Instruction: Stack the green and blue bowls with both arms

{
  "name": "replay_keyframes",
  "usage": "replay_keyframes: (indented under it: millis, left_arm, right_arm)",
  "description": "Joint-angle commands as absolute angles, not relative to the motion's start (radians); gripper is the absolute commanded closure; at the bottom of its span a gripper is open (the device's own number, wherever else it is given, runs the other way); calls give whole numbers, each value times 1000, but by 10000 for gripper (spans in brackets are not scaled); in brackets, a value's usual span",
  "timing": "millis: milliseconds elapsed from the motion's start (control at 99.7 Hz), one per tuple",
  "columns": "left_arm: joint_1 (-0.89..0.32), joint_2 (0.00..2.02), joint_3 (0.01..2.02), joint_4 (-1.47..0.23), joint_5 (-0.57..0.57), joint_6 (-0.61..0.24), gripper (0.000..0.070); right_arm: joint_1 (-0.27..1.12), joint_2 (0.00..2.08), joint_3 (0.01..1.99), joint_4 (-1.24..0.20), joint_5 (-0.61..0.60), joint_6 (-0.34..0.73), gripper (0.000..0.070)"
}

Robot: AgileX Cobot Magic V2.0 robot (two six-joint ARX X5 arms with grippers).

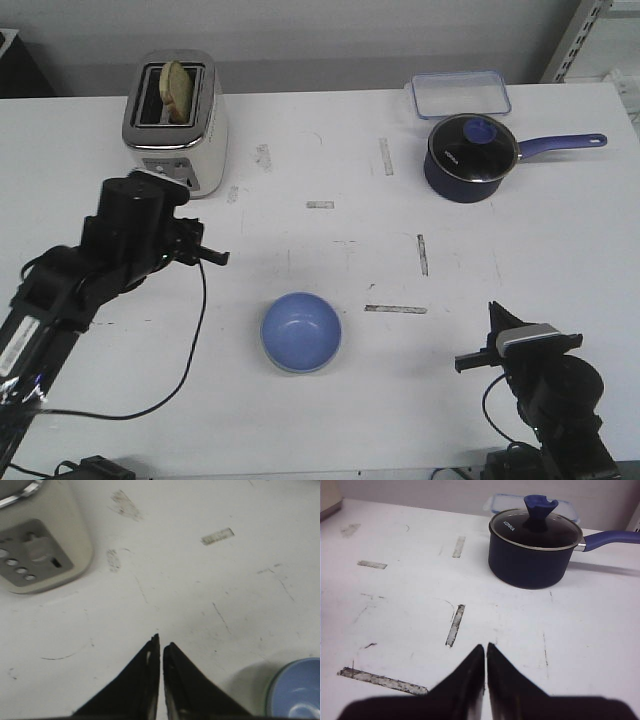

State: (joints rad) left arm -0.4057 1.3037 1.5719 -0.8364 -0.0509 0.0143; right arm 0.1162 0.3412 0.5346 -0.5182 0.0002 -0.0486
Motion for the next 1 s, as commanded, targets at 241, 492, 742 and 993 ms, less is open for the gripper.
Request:
replay_keyframes:
  millis: [241,492,742,993]
  left_arm:
    - [-230,995,1223,-575,-54,33,699]
    - [-114,697,879,-410,-54,31,699]
    - [-59,460,669,-353,-64,18,699]
    - [-46,384,636,-365,-64,17,697]
  right_arm:
    - [118,342,536,-508,1,-42,700]
    - [118,342,536,-508,1,-43,700]
    - [118,342,536,-508,1,-43,700]
    - [118,342,536,-508,1,-43,700]
